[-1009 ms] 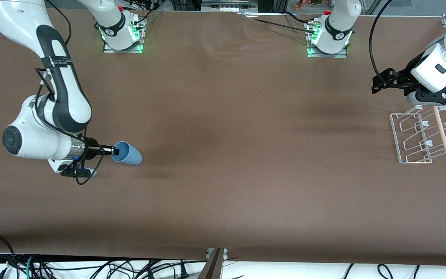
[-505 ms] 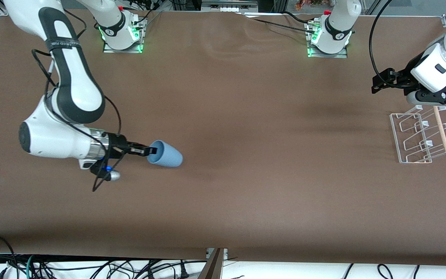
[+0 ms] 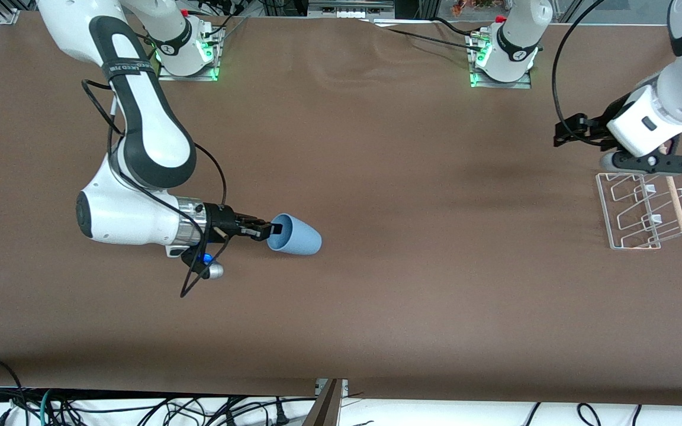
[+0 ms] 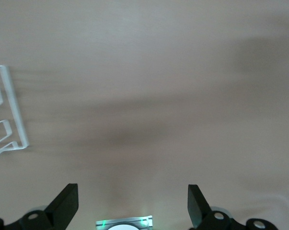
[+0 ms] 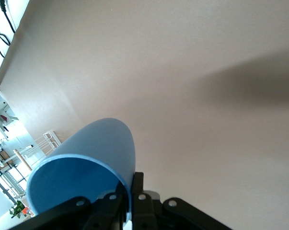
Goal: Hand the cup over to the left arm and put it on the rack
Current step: 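Lift the cup with the right gripper while the left gripper approaches, then grasp the cup's base with the left gripper beside the right gripper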
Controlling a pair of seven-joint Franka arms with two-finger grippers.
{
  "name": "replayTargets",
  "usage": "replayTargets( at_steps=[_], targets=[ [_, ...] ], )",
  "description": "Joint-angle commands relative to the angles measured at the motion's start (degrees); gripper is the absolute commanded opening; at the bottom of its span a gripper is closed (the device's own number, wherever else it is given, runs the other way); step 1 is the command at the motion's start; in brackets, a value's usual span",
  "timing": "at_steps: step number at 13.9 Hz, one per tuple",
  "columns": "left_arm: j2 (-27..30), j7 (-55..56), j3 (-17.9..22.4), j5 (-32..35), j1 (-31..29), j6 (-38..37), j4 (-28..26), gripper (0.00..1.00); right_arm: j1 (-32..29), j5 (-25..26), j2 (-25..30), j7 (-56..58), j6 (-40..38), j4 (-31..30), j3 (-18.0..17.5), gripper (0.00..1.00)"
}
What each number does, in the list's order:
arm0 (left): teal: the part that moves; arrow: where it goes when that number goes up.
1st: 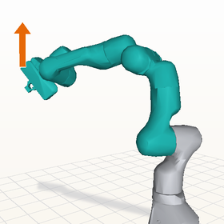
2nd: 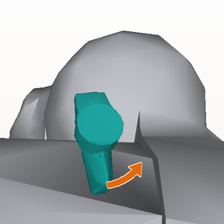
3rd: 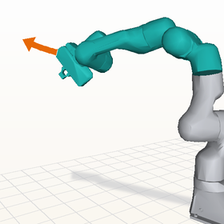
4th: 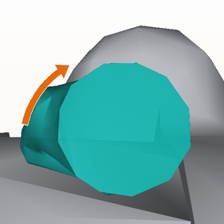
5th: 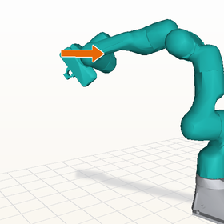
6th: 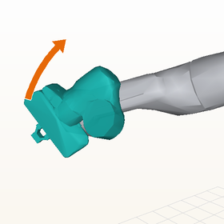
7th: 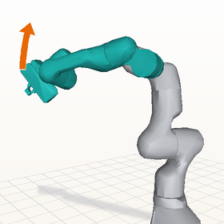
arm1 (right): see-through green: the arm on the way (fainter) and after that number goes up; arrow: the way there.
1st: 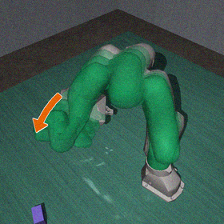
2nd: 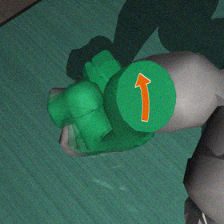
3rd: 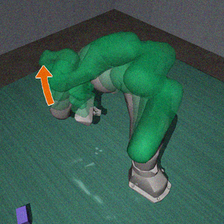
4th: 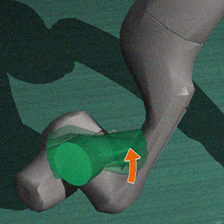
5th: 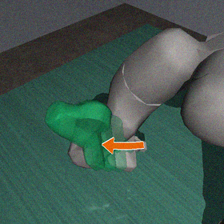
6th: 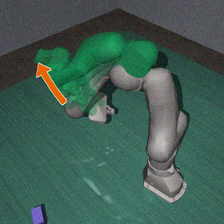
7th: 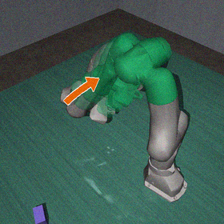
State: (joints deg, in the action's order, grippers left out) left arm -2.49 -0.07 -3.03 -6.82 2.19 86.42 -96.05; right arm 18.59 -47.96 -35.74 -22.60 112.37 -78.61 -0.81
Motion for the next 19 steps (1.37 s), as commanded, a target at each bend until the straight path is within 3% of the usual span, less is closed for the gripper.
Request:
replayTargets(
  at_steps=[1, 3, 7, 11, 19],
  targets=[
    [-3.7, -8.3, 0.1, -5.5, -0.1, -0.8, 3.5, 1.0, 3.4, -4.7, -2.1, -3.8, 4.8, 2.8, -0.1, 0.0],
    [-5.9, -15.6, 0.1, -7.8, -0.3, -0.9, 5.8, 1.0, 6.5, -7.8, -3.4, -6.1, 10.4, 4.3, -0.2, 0.0],
    [-9.5, -27.5, 0.1, -16.6, 0.2, 1.4, 6.3, 1.0, 11.1, -8.0, -4.9, -12.5, 13.2, 7.2, -0.2, 0.0],
    [-13.6, -44.8, 0.0, -21.3, 2.7, 7.5, 7.5, 1.0, 15.9, -8.0, -5.0, -18.8, 20.0, 7.4, -0.2, 0.0],
    [-15.9, -65.1, 0.0, -23.7, 10.8, 21.8, 6.8, 1.0, 16.4, -10.3, -5.0, -25.0, 21.3, 10.1, -3.8, 0.0]
  ],
)
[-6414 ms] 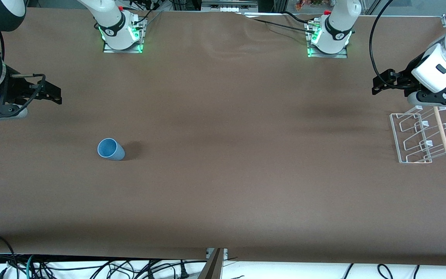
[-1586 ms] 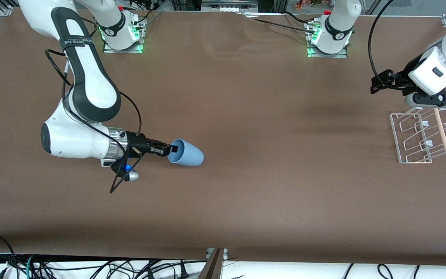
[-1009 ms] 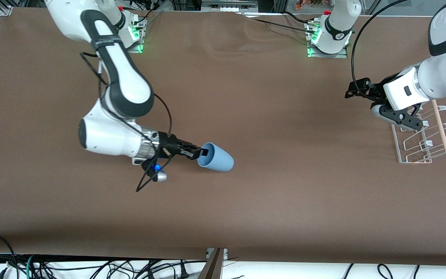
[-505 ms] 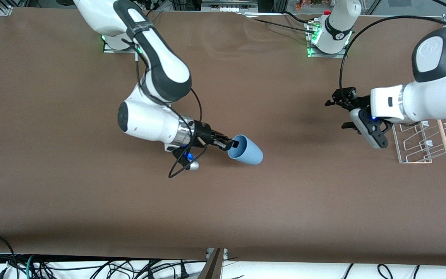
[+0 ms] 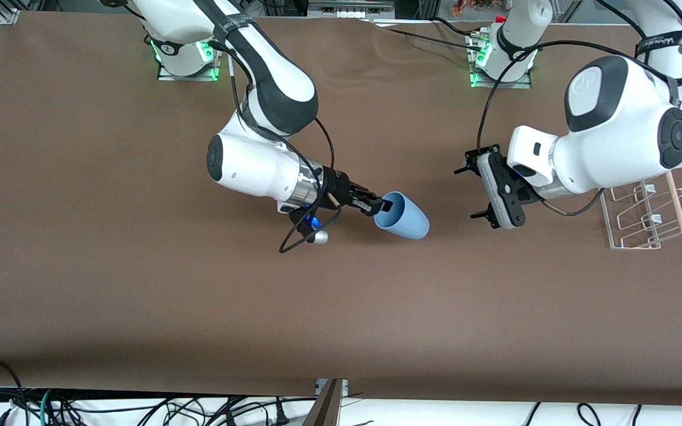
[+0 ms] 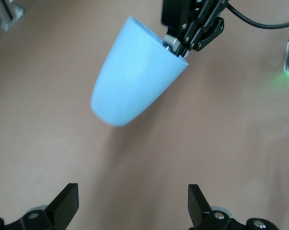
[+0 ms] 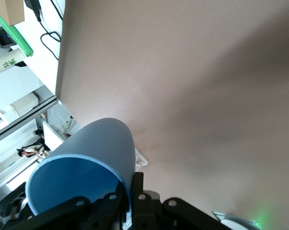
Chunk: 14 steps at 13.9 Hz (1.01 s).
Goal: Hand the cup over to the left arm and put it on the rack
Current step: 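Grasp the cup's base with the left gripper beside the right gripper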
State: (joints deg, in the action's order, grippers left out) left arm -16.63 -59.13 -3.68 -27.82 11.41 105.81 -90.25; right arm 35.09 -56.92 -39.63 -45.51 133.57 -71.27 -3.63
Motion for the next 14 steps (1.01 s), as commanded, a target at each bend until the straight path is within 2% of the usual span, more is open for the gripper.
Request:
replayTargets(
  at_steps=[1, 4, 9, 11, 14],
  targets=[
    [-2.4, -9.6, 0.6, -4.7, 2.1, 3.8, 1.1, 1.0, -0.2, -1.4, -1.1, -3.4, -0.2, 2.9, -1.0, 0.0],
    [-2.4, -15.8, 0.6, -6.5, 1.9, 7.1, 1.3, 1.0, -0.1, -1.4, -0.6, -6.0, -0.5, 3.0, -1.1, 0.0],
    [-4.5, -24.6, 0.6, -15.2, 1.8, 10.6, 0.8, 1.0, -0.1, -1.4, -0.4, -7.0, -0.8, 3.0, -1.2, 0.0],
    [-5.2, -28.4, 0.6, -17.7, 1.9, 10.7, -0.4, 1.0, -0.2, -1.4, -0.4, -7.0, -0.8, 3.0, -1.6, 0.0],
    [-5.2, -33.4, 0.3, -21.6, 2.8, 15.0, -2.9, 0.98, -0.3, -1.4, -0.3, -7.0, -1.1, 3.0, -1.7, 0.0]
  ],
)
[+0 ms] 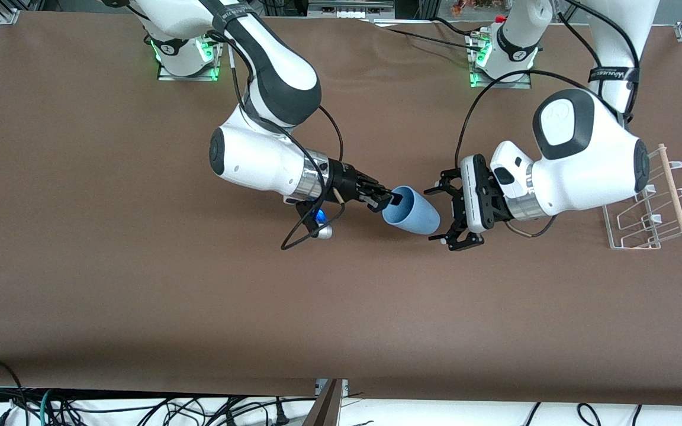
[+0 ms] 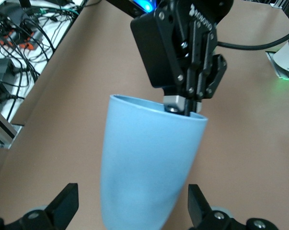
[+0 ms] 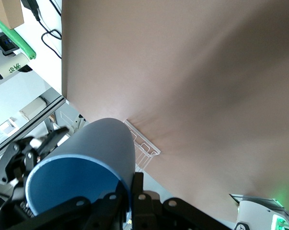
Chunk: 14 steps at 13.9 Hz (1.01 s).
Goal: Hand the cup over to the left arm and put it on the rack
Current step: 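Grasp the cup's base with the left gripper beside the right gripper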
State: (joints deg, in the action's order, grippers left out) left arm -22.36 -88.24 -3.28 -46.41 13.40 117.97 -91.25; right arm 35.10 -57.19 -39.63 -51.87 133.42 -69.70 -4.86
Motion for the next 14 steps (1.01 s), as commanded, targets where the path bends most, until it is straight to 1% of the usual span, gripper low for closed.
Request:
replayTargets(
  at_steps=[1, 2, 3, 4, 5, 7, 9, 10, 11, 12, 14],
  targets=[
    [0.5, -4.7, -0.1, -4.1, 1.0, 3.0, -2.0, 0.94, -0.4, -1.1, -0.3, -0.6, -1.3, 1.4, -0.5, 0.0],
    [0.5, -4.8, -0.1, -4.1, 1.0, 3.0, -2.0, 0.8, -0.4, -1.1, -0.3, -0.6, -1.5, 1.4, -0.5, 0.0],
    [0.5, -4.8, -0.1, -4.1, 1.0, 2.8, -2.0, 0.38, -0.4, -1.1, -0.1, -0.6, -1.8, 1.4, -0.5, 0.0],
    [0.5, -4.8, -0.1, -4.2, 1.0, 2.4, -2.0, 0.13, -0.5, -1.1, 0.1, -0.6, -1.8, 1.4, -0.5, 0.0],
    [0.5, -4.8, -0.2, -4.2, 0.9, 2.3, -2.0, 0.07, -0.6, -1.1, 0.1, -0.6, -1.9, 1.4, -0.5, 0.0],
    [0.5, -4.9, -0.2, -4.2, 0.9, 2.1, -2.0, 0.01, -0.6, -1.1, 0.1, -0.7, -2.1, 1.4, -0.5, 0.0],
    [0.5, -4.9, -0.2, -4.1, 0.8, 1.4, -1.9, 0.01, -0.6, -1.1, 0.1, -0.7, -2.1, 1.4, -0.5, 0.0],
    [0.5, -4.8, -0.1, -4.1, 0.6, 0.8, -1.9, 0.01, -0.6, -1.1, 0.1, -0.7, -2.1, 1.4, -0.5, 0.03],
    [0.6, -4.7, -0.1, -4.0, 0.4, -0.2, -1.9, 0.01, -0.6, -0.9, 0.1, -0.5, -2.1, 1.4, -0.4, 0.84],
    [0.7, -4.7, -0.1, -4.0, 0.3, -1.0, -1.8, 0.01, -0.6, -0.6, 0.3, -0.4, -2.1, 1.5, -0.1, 1.0],
    [1.0, -4.7, -0.1, -3.4, -0.2, -3.2, -1.8, 0.0, -1.4, -0.7, 1.0, -0.4, -3.2, 1.5, -0.1, 1.0]
  ],
)
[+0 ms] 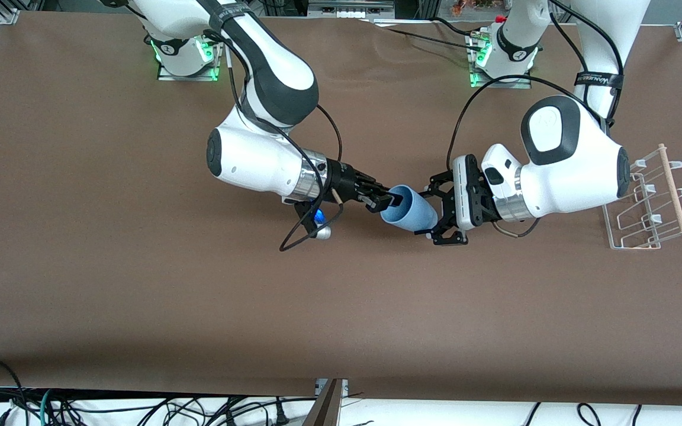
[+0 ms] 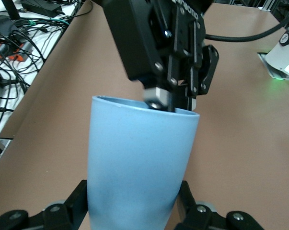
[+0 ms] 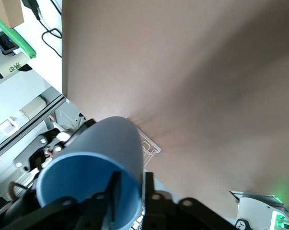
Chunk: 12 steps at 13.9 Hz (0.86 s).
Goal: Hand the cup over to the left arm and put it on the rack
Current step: 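Open the right gripper and withdraw while the left gripper carries the cup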
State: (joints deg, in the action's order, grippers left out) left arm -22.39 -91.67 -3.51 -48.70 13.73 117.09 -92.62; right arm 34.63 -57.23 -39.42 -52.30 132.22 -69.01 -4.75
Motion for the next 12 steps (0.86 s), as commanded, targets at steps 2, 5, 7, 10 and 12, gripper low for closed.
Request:
replayTargets(
  at_steps=[2, 5, 7, 10, 12],
  targets=[
    [1.3, -1.0, 0.4, -0.9, -1.3, -4.8, -0.4, 0.0, -2.4, -0.4, 0.9, 0.0, -5.7, 0.8, 0.3, 1.0],
    [2.7, 0.7, 0.8, 3.5, -3.2, -8.6, -0.1, 0.0, -7.2, -0.4, 2.8, 1.9, -11.6, 0.8, 0.2, 1.0],
    [3.4, 6.3, 0.8, 10.5, -4.1, -11.6, 0.6, 0.0, -10.2, 0.2, 2.9, 3.5, -15.8, 0.8, 0.2, 1.0],
    [4.0, 13.3, 0.8, 21.6, -4.2, -13.4, 0.7, 0.0, -11.6, 15.4, 5.0, 4.0, -21.3, 1.5, 0.4, 1.0],
    [4.1, 17.8, 0.7, 30.1, -4.2, -14.9, 0.7, 0.0, -11.0, 23.6, 6.3, 8.7, -25.5, 1.3, 2.9, 1.0]
  ],
)
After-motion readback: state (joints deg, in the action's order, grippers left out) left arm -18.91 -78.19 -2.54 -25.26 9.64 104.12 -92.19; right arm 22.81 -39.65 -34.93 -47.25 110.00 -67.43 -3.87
